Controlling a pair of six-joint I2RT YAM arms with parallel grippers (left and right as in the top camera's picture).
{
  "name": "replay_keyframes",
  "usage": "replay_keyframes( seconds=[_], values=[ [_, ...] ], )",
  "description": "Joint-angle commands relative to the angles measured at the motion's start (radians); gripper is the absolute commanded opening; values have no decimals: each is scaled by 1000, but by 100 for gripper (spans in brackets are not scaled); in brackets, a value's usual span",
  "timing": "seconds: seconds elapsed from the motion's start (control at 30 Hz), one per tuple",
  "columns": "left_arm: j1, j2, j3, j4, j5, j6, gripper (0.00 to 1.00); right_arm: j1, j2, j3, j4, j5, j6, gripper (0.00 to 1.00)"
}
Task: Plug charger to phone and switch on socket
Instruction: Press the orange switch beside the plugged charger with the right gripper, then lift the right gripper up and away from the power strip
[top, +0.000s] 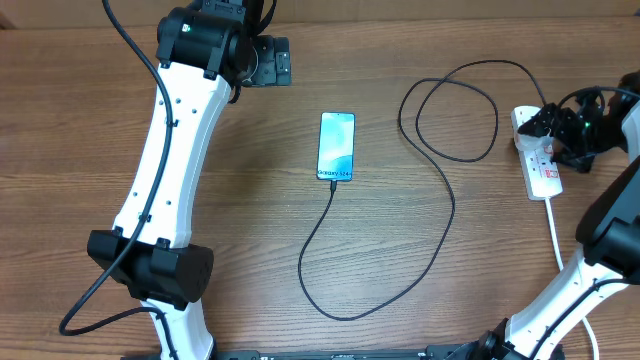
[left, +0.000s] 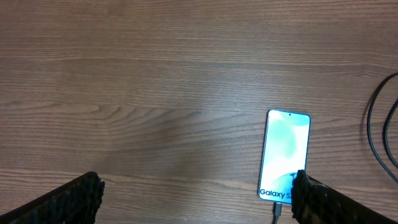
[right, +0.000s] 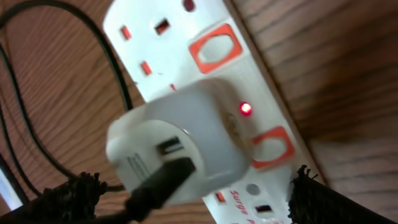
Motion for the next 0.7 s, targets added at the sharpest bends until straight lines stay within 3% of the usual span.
replay_keyframes(
  seconds=[0.0,0.67],
  values=[
    [-1,6,1,-2,-21,23,100,-3,-56,28,-18,25,13,100],
    [-1,6,1,-2,-21,23,100,-2,-520,28,-203,77,63,100]
  ],
)
